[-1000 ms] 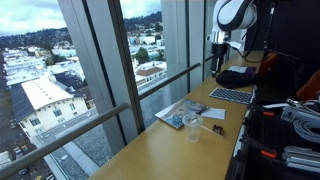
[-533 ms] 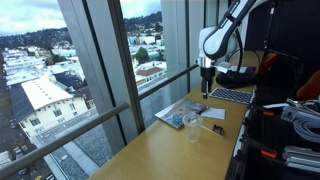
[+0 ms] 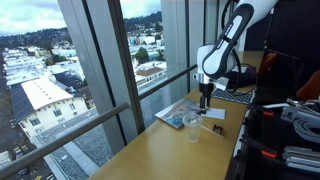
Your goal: Put the straw in the plastic cup
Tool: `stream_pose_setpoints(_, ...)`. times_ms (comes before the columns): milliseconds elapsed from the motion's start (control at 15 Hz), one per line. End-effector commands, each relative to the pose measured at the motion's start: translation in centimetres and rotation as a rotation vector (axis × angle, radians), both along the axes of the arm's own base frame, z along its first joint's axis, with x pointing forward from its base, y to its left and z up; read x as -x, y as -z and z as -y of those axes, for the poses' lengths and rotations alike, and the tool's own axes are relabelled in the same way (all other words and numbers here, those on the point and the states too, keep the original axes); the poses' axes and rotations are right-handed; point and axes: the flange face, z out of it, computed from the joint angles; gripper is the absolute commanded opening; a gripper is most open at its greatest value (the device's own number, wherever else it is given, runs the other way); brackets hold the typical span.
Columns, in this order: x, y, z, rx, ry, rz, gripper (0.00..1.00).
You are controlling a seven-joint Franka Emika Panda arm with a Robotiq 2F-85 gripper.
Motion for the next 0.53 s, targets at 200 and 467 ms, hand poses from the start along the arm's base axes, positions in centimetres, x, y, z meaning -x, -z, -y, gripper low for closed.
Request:
stream_pose_setpoints(200, 0.7, 3.8, -1.8, 0.012, 0.006, 0.051, 1.00)
stream_pose_setpoints(467, 1.5, 6.4, -2.8, 0.026, 0.009, 0.060, 1.00)
